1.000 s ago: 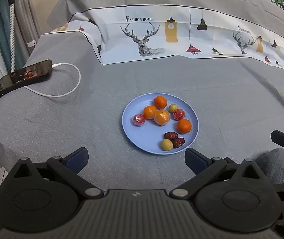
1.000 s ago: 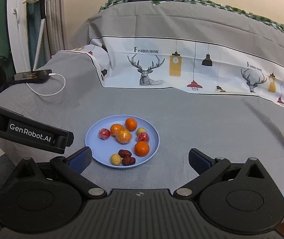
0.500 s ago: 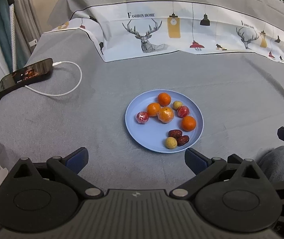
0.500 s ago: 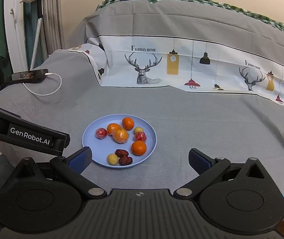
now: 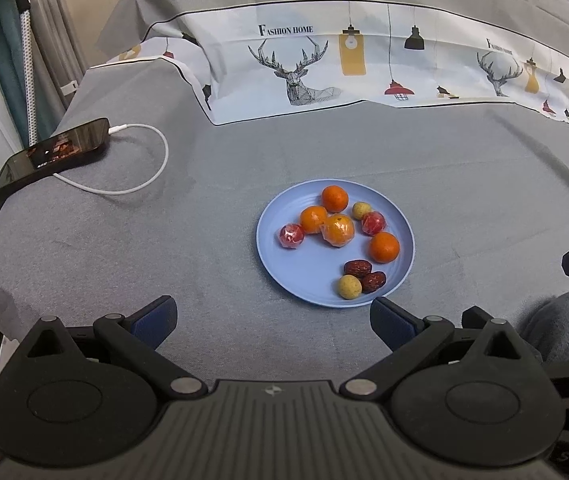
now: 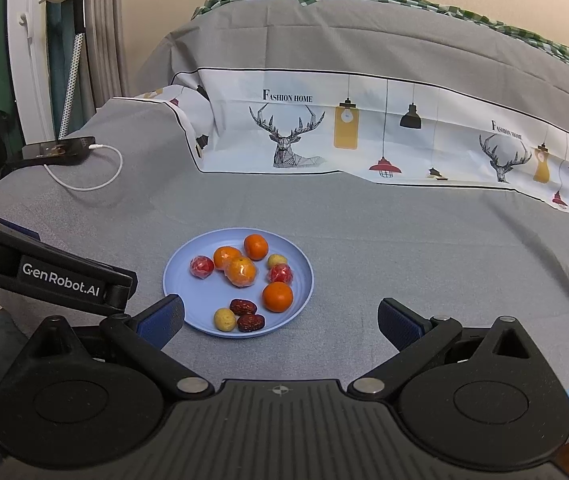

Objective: Organize fruits

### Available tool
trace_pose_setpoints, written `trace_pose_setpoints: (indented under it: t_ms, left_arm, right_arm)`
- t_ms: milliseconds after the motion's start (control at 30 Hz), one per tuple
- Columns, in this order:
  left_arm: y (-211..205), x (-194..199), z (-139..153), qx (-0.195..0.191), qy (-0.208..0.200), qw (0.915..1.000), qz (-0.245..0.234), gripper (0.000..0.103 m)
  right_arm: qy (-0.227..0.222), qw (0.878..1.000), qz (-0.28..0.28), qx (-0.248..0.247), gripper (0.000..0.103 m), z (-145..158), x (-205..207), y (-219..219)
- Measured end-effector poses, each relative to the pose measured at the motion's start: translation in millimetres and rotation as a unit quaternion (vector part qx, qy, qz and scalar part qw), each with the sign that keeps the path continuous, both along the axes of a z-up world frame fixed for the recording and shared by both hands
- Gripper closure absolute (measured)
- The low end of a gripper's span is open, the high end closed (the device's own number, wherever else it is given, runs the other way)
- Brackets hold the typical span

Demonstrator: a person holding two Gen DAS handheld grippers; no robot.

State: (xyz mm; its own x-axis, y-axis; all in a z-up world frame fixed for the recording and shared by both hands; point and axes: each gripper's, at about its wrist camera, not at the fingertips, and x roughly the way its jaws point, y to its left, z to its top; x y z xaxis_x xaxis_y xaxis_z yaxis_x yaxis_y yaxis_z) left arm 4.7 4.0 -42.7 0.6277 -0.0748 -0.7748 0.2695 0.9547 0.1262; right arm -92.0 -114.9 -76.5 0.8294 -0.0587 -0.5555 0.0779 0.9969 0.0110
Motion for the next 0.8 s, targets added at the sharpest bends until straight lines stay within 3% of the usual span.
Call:
trace_pose_setpoints:
  t_ms: [800]
  left_arm:
    - [-1.4,-0.9,-2.8,0.001,0.002,1.0000,0.000,0.000]
  right_arm:
    - [0.001,1.000,-0.005,-0.004,0.001,0.6,2.1,1.8]
